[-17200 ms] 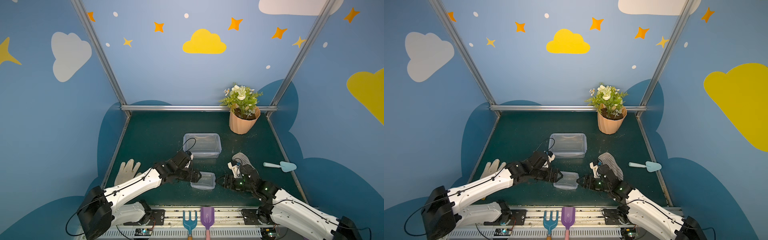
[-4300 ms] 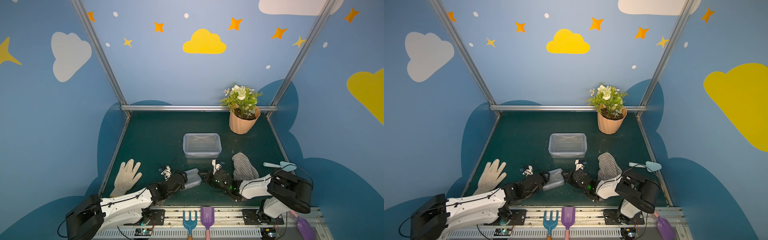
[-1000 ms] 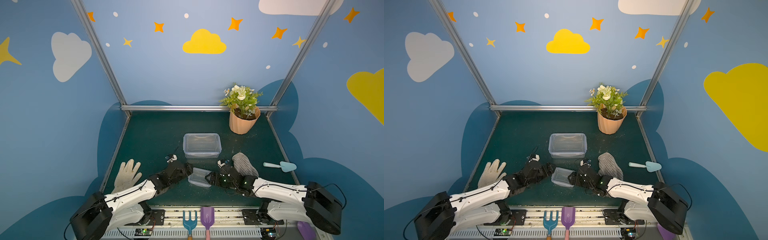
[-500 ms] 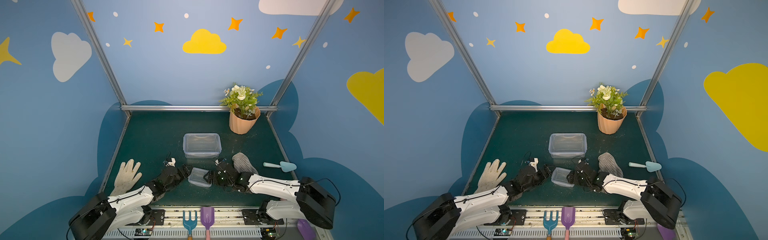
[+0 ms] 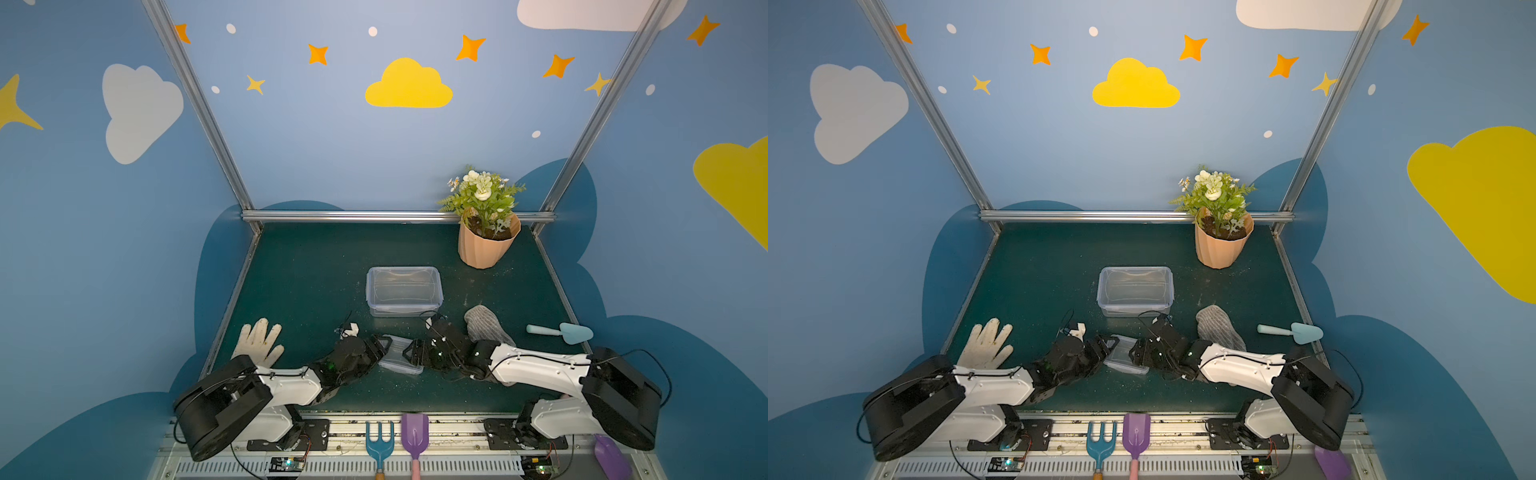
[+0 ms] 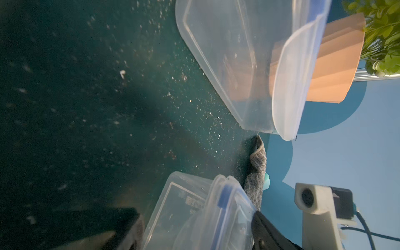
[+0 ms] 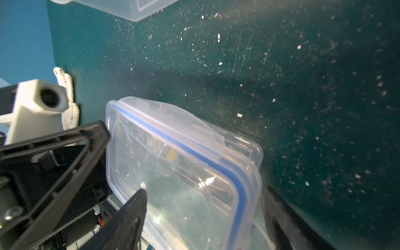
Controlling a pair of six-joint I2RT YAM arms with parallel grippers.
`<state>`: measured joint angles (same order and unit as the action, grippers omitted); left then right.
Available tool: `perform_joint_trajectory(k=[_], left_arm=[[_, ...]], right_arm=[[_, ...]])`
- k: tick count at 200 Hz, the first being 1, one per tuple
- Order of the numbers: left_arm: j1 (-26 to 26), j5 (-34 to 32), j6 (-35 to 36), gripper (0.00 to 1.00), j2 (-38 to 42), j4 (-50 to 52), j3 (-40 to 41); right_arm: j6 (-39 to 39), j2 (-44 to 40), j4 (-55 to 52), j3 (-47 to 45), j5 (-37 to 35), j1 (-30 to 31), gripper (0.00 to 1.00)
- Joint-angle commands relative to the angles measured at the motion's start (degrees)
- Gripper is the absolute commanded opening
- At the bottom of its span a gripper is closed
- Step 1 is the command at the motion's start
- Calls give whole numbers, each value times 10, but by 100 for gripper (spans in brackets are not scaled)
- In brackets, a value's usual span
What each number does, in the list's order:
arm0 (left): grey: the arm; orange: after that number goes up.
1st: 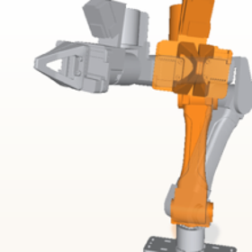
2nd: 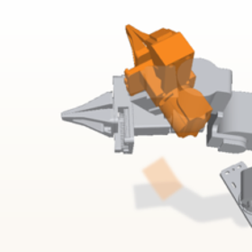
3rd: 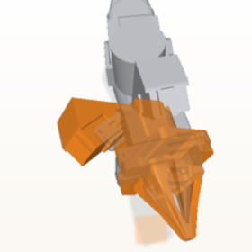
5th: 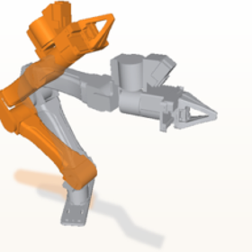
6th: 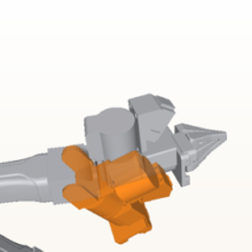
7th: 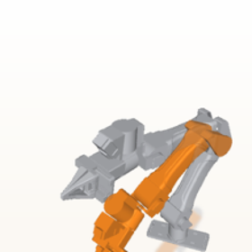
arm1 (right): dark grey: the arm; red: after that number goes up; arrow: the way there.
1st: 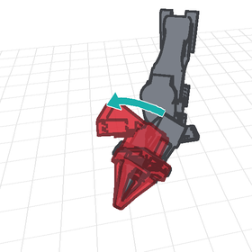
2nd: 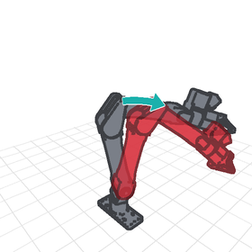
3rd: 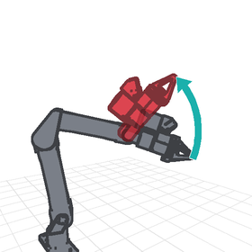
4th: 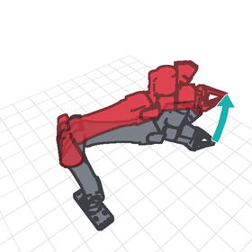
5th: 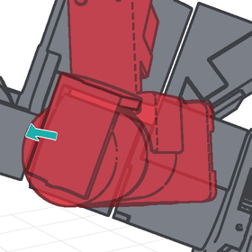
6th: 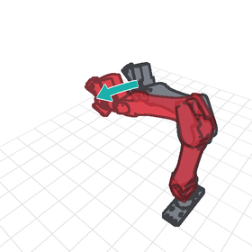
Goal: Wipe the insides of the lunch boxes
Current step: Open the fastener of the lunch box.
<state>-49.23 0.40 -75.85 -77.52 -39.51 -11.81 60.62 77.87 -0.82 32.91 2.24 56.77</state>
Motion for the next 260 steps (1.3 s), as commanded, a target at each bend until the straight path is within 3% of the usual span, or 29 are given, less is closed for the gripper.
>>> perform_joint_trajectory(k=[1,58,128,164,260], left_arm=[[-16,-15,-23,74,-38,-64,-15],[-28,-22,-35,73,-82,-117,-21],[-27,-53,-21,59,2,-46,-6],[-28,-48,-18,59,13,-33,-8],[-35,-58,-48,51,-43,-147,11]], right_arm=[[3,4,-73,-11,-17,-2,80],[20,-2,-84,-28,-29,-2,78],[19,8,-88,-32,-24,-6,78],[20,16,-84,-30,-22,-7,79],[21,31,-77,-29,-19,-7,77]])
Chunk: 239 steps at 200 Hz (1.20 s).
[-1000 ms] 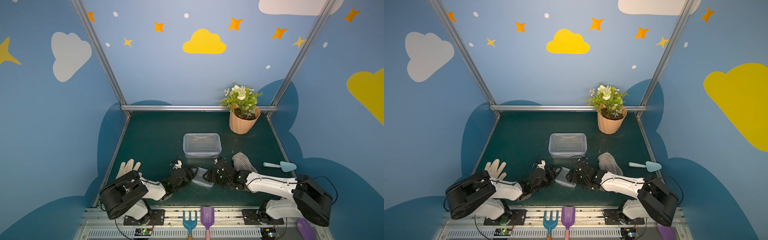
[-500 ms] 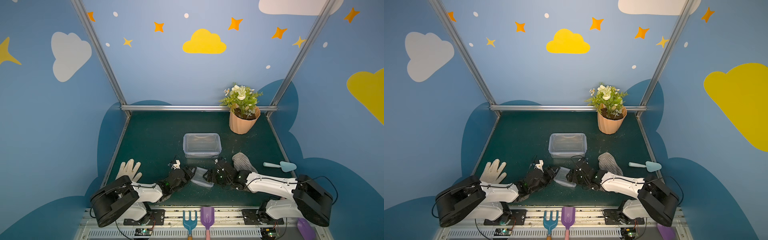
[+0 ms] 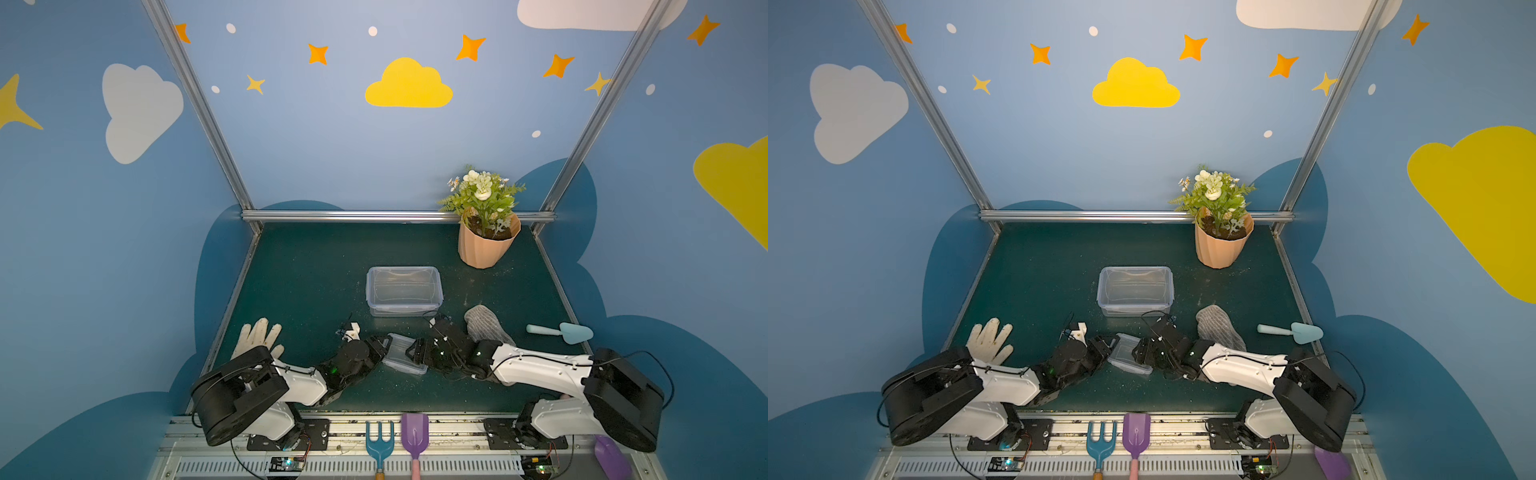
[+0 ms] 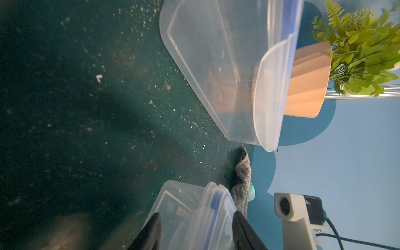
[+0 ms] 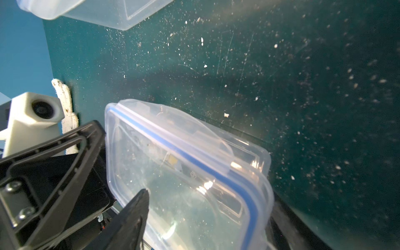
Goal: Wipe the insides of the lunch boxes
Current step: Open the fastener of the lunch box.
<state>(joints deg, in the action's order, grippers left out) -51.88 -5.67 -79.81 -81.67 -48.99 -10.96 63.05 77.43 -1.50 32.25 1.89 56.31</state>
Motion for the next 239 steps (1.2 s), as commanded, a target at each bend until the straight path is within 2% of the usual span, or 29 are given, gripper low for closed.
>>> perform_joint_trajectory(k=[1,21,59,166,239], left_arm=[[-9,1,-9,51,-1,-52,4],[-11,-13,-11,49,7,-65,17],[-16,-7,-3,48,19,-30,3],[-38,-19,-31,41,-74,-135,3],[-50,-30,-38,33,-78,-136,2]], right_arm=[[-3,35,-70,-23,-15,-2,77],[-3,39,-70,-21,-15,-2,77],[-4,48,-69,-20,-13,-3,77],[-7,63,-65,-12,-9,-4,77],[-10,72,-65,-7,-6,-4,77]])
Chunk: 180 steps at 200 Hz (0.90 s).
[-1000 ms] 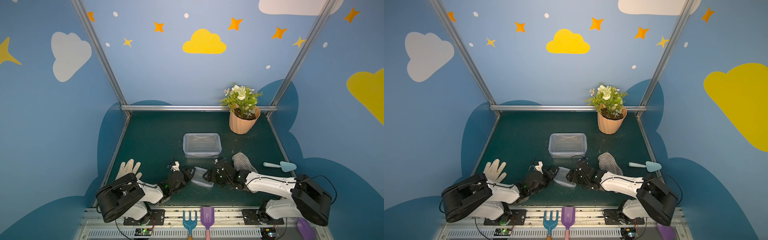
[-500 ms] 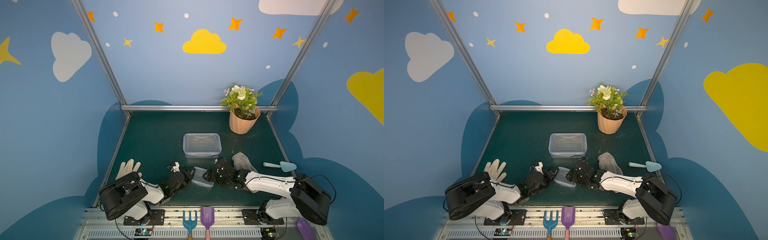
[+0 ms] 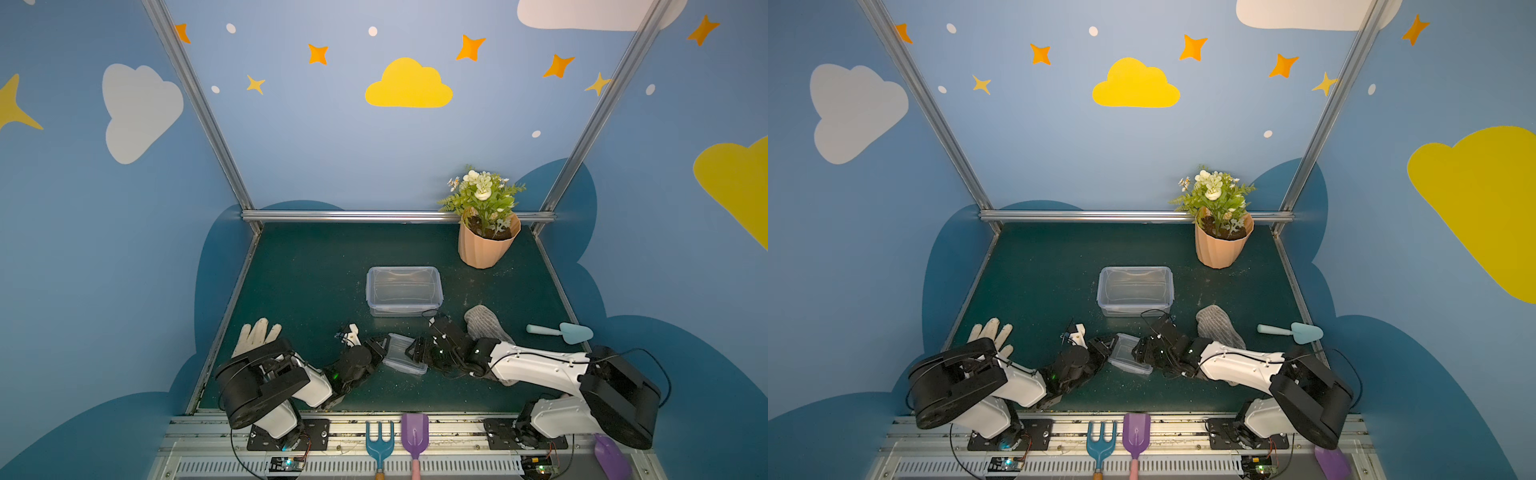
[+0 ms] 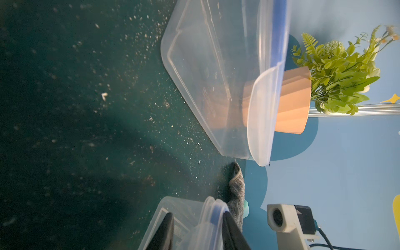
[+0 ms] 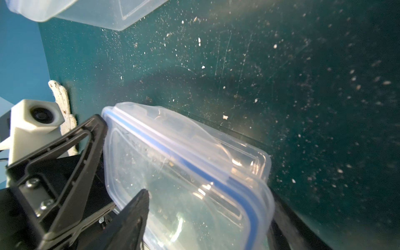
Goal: Wipe the insides of the lunch boxes
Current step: Open the fastener of the lunch box.
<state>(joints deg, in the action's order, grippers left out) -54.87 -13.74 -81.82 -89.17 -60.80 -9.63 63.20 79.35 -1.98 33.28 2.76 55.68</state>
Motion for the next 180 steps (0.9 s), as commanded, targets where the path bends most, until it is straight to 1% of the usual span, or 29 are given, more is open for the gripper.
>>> perform_joint_trajectory(k=[1,29,77,126,148,170,180], left_arm=[[-19,50,-18,33,-2,-18,-12],[-21,50,-18,29,0,-11,-11],[-23,47,-17,24,12,21,-13],[-25,41,-10,19,43,80,-15],[-25,36,-7,13,56,102,-15],[-26,33,-3,5,65,121,-18],[-27,32,-1,5,67,129,-21]], right_arm=[[-12,53,-60,-17,-14,2,77],[-13,53,-62,-16,-15,2,77],[-17,50,-81,-8,-27,5,77],[-22,50,-101,4,-41,15,76],[-21,48,-110,7,-50,18,76],[-20,44,-118,10,-60,21,76],[-20,43,-121,11,-63,23,76]])
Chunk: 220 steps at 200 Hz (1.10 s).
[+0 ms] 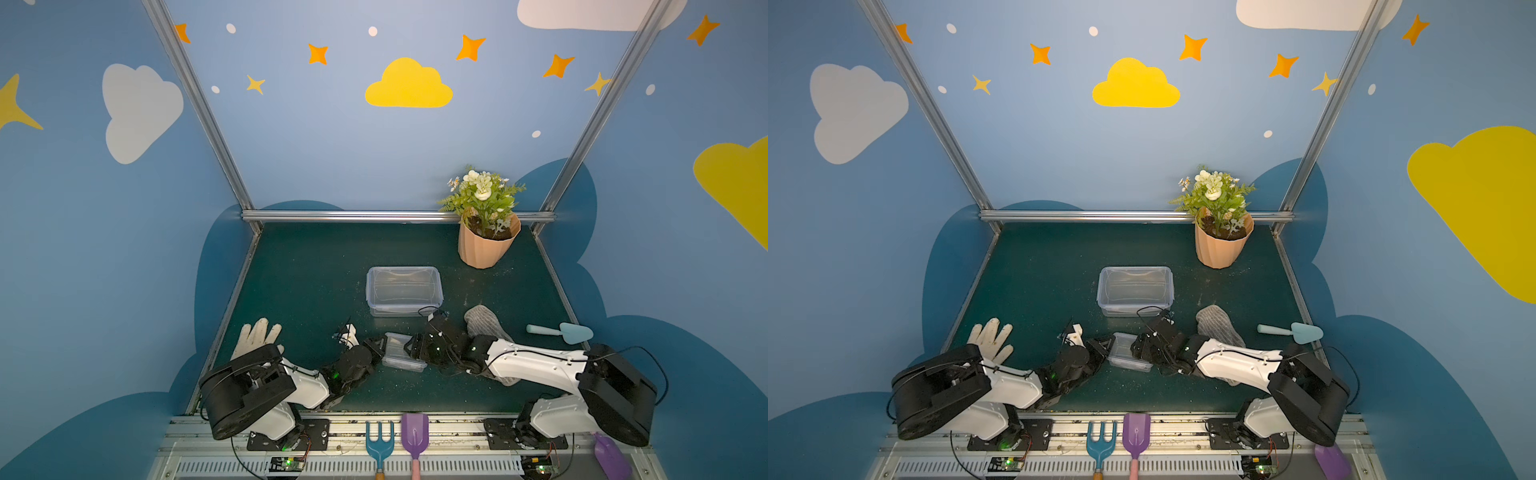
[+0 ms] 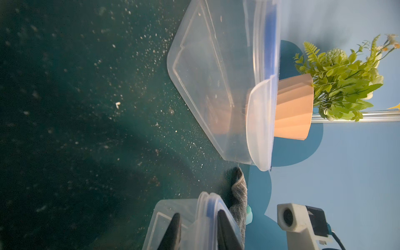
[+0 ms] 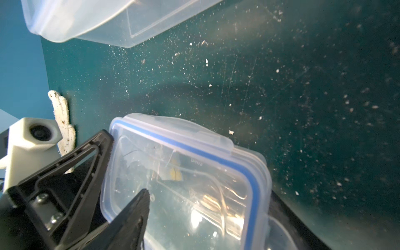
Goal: Wipe the insides of the lunch boxes
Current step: Open the fastener of the lunch box.
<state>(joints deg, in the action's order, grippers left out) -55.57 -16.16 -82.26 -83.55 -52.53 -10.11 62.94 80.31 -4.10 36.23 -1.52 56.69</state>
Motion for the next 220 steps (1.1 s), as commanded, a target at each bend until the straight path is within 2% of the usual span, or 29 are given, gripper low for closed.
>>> perform_joint_trajectory(k=[1,70,115,136,154,164,180,210,220], left_arm=[[-20,56,3,5,12,47,-16],[-23,66,21,4,20,70,-23],[-23,74,68,4,94,247,-58],[-23,73,75,4,117,293,-61],[-23,77,78,9,123,323,-66],[-23,79,82,17,124,335,-69],[-23,83,88,24,126,346,-73],[-23,75,101,73,154,387,-80],[-23,72,107,83,167,405,-83]], right_arm=[[-18,33,-99,-19,-20,13,76],[-20,28,-123,-11,-42,23,76],[-25,30,-133,-3,-52,27,76],[-26,30,-135,0,-57,30,77],[-27,30,-138,2,-60,32,76],[-28,29,-138,2,-62,33,76],[-28,29,-138,3,-64,34,77],[-33,26,-133,3,-65,37,78],[-35,26,-129,4,-64,36,79]])
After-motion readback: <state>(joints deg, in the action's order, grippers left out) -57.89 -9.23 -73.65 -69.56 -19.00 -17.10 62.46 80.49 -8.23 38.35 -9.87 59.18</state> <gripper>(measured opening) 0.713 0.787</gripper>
